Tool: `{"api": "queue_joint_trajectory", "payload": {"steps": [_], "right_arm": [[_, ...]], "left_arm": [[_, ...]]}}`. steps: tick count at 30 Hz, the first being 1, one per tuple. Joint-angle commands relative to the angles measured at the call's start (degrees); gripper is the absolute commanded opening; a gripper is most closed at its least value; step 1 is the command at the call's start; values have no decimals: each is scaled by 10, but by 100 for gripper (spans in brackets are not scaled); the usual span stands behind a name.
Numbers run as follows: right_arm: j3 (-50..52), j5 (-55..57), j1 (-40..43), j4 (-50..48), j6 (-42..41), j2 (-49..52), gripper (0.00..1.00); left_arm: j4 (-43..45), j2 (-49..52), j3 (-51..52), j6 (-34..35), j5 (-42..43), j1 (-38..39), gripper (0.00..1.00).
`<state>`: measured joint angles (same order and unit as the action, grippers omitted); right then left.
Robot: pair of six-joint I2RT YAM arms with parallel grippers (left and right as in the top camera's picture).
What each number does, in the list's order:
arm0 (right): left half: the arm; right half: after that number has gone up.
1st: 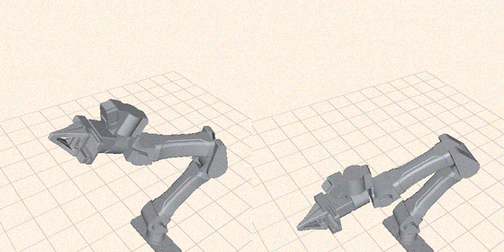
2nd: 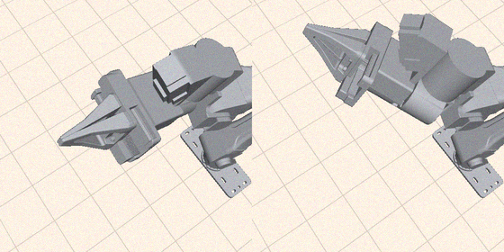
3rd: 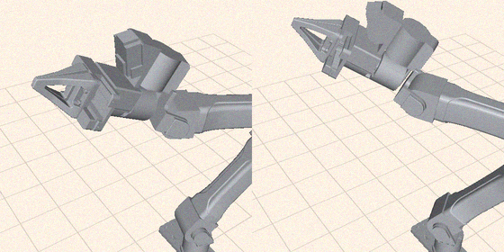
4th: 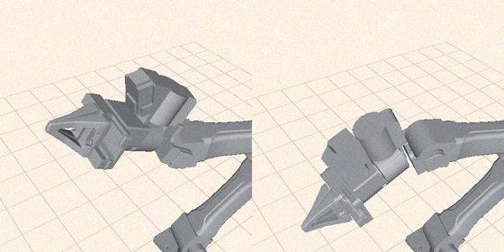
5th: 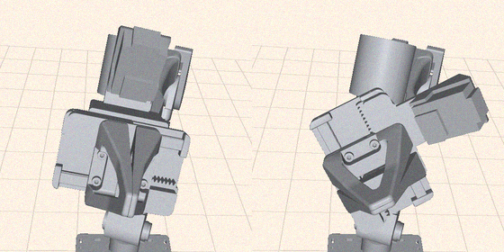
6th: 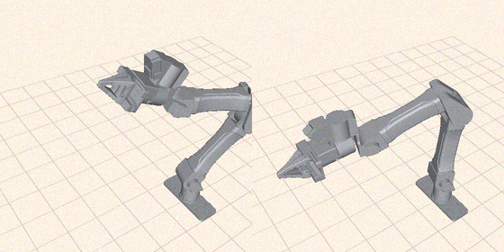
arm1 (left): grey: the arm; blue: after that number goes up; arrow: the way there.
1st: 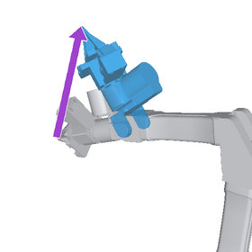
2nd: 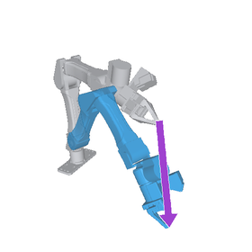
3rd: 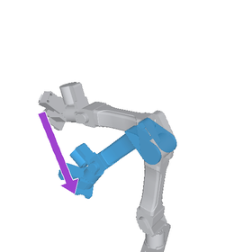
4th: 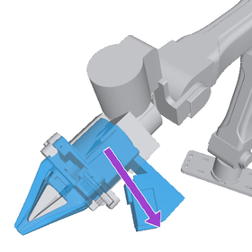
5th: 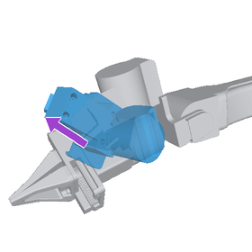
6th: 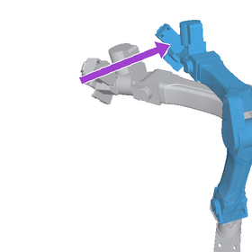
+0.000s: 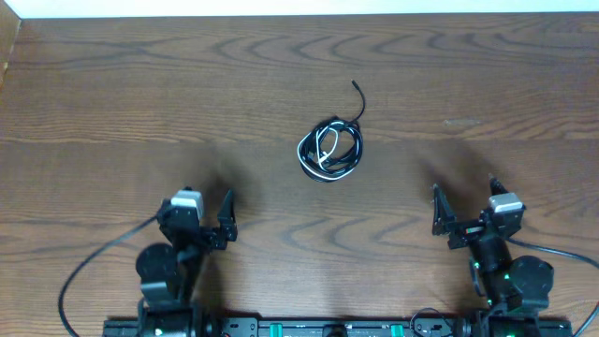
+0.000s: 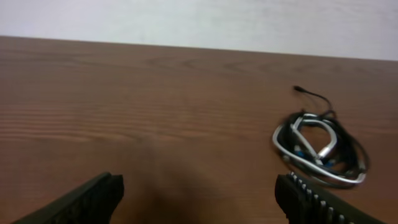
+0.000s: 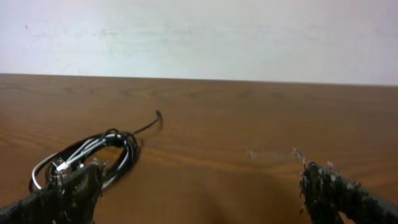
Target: Untangle cables
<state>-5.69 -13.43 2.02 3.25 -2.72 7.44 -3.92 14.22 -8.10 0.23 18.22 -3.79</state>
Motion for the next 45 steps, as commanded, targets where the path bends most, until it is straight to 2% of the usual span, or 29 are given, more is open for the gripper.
{"api": "queue_joint_trajectory", "payload": {"steps": [1,7,18,20,26,31,39,45], "right_arm": [[-57,-7,2,-2,29,40,99],[-153,-22,2,20,28,139,99],[-367,-113,2,166,59,348,99],[-412,-122,2,202,59,393,99],[-545,-144,2,332,72,519,99],[-641,-144,2,450,78,609,99],[-668,-168,1,469,66,662,99],[-666,-216,1,465,50,668,99]], "left_arm": [[-3,72,-77,6,51,3,84],[-57,190,-222,7,99,4,84],[-339,349,-520,-37,99,11,84],[-378,380,-572,-59,98,28,84],[-442,479,-684,-59,92,104,84],[-537,587,-773,-58,92,162,84],[-552,714,-793,-60,90,203,84],[-525,812,-792,-56,133,203,84]]}}
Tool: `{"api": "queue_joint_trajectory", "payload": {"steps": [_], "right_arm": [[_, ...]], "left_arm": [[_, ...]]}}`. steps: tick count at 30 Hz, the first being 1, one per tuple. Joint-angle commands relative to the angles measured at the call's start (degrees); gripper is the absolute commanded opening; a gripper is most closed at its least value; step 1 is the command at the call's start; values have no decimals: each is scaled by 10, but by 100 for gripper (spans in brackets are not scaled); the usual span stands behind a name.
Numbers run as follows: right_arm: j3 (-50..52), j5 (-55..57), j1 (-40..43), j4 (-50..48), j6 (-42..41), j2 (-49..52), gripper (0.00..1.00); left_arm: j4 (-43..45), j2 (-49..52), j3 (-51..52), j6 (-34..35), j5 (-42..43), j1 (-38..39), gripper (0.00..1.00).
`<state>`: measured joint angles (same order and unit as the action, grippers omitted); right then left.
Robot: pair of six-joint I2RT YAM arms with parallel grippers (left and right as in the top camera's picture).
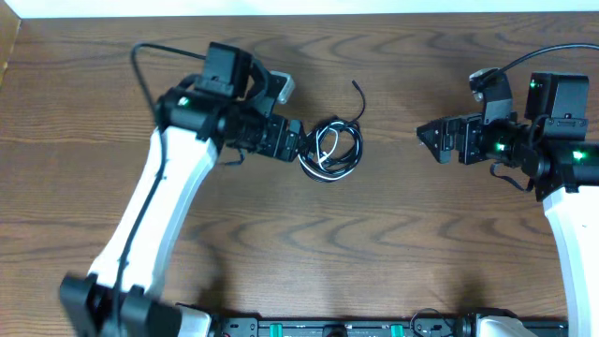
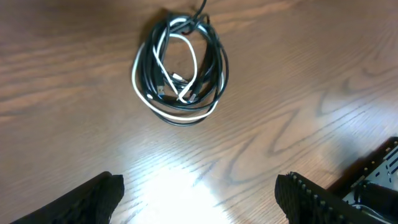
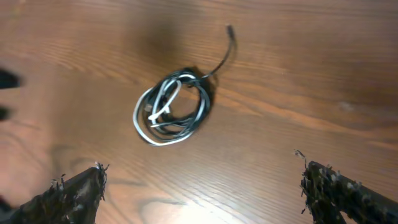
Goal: Untangle cables
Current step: 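Move the left gripper to the cable bundle and grasp it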
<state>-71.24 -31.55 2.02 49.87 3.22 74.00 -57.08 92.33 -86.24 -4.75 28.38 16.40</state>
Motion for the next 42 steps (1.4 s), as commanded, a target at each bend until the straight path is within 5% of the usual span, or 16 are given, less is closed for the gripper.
{"api": "queue_joint_trajectory", "payload": {"steps": [1,19,42], "right_arm": [[-10,-33,1,-1,-8,3,99],[-2,-29,-10,1,-8,3,99],[-2,-9,-17,5,-8,3,99]], "left_arm": [[15,49,-11,-6,40,3,84],[223,232,-11,66,-111,27,66],[243,280,-2,57,-174,57,59]]}}
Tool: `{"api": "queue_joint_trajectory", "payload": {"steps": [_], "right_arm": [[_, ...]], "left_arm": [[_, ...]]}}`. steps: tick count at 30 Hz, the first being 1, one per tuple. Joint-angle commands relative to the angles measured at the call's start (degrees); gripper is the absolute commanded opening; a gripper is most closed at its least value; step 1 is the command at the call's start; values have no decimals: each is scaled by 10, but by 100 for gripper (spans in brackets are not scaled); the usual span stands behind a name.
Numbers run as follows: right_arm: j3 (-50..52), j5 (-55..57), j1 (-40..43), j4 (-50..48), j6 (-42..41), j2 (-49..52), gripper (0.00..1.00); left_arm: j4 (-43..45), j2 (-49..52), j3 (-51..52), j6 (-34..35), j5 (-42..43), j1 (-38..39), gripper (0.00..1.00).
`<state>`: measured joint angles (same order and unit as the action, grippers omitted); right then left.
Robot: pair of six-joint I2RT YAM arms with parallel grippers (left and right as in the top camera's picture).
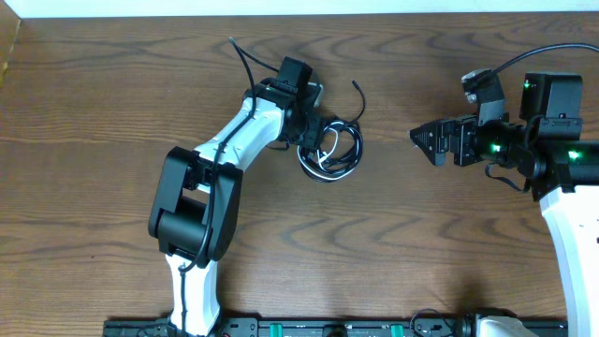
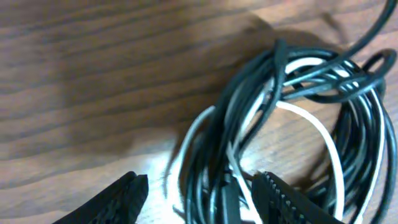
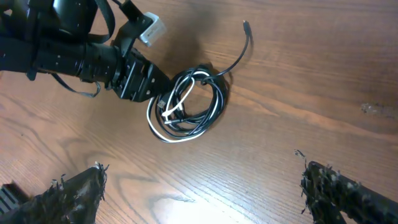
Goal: Untangle cables
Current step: 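Move the left gripper to the cable bundle and grasp it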
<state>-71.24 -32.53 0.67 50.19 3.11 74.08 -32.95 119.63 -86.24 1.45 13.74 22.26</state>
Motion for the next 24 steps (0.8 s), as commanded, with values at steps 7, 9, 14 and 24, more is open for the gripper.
{"api": "queue_joint_trajectory", "payload": {"steps": [7,9,14,24], "right_arm": [[-2,9,-4,2,-7,2,99],[-2,9,-4,2,-7,2,99],[-2,9,-4,2,-7,2,99],[-2,9,-4,2,-9,2,99]], "left_arm": [[12,19,-1,-3,-27,7,59],[12,26,-1,-3,-27,10,59],[12,47,-1,-3,-27,11,51],[2,33,-8,11,-26,11,8]]}}
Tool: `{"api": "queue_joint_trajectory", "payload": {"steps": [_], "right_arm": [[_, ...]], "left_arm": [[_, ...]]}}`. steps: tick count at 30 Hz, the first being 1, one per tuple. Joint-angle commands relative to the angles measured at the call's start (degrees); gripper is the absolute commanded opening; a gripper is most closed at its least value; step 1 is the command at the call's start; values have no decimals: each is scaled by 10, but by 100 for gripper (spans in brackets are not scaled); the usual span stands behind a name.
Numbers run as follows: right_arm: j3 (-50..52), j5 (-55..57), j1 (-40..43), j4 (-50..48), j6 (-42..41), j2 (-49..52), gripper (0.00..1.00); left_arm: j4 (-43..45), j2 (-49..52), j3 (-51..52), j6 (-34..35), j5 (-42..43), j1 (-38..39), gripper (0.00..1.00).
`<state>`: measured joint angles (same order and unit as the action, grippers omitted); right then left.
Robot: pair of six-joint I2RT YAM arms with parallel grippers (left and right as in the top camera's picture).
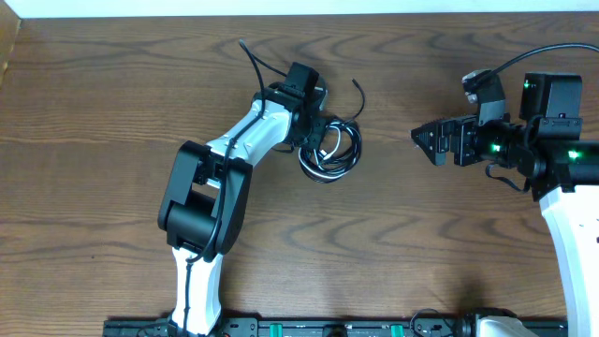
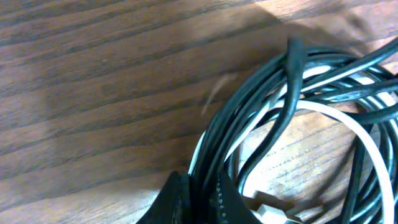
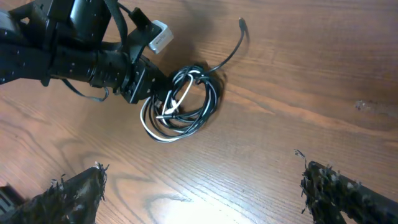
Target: Untangle cables
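Observation:
A tangled coil of black and white cables lies on the wooden table, with one black end trailing up to the far side. My left gripper sits at the coil's left edge, shut on the strands of the cable bundle. A white plug lies inside the loop. My right gripper hovers to the right of the coil, open and holding nothing; in its own view the coil lies well ahead of its wide-apart fingers.
Bare wooden table surrounds the coil. A pale wall edge runs along the table's far side. The left arm stretches diagonally from the near edge to the coil.
My left gripper's jaws, open around the coil's left strands, have shut on them. The right gripper has stayed where it was, open.
Both grippers rested open near the table's front edge with the coil beyond them. Then both were raised, the left beside the coil and the right off to its right. The left then straddled the coil's left strands and now is shut on them.

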<state>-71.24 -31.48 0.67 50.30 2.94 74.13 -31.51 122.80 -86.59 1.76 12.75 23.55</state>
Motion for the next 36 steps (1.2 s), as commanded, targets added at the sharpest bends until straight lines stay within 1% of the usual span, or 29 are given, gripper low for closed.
{"api": "queue_joint_trajectory", "payload": {"steps": [1,7,10,14,17,19,26,29,32,36], "right_arm": [[-2,-2,-4,1,-7,2,99],[-2,-2,-4,-7,-8,2,99],[-2,-2,-4,-14,-20,2,99],[-2,-2,-14,-34,-46,2,99],[-2,-2,-32,-56,-63,2,98],[-2,-2,-47,-70,-73,2,95],[-2,0,-106,-110,-101,19,78],[-2,0,-122,-113,-107,35,74],[-2,0,-134,-115,-114,55,66],[-2,0,-149,-128,-138,78,59]], "left_arm": [[-14,-9,-6,11,-12,-2,8],[-21,-118,-6,12,33,-1,8],[-30,-182,-6,26,47,0,7],[-49,-261,-6,47,48,0,7],[-68,-302,-6,59,48,-1,8],[-80,-318,-6,72,48,-1,7],[-116,-328,-6,130,51,0,8],[-117,-328,-6,132,96,-1,7],[-118,-328,-6,136,138,-1,8],[-118,-328,-6,152,181,-1,7]]}}
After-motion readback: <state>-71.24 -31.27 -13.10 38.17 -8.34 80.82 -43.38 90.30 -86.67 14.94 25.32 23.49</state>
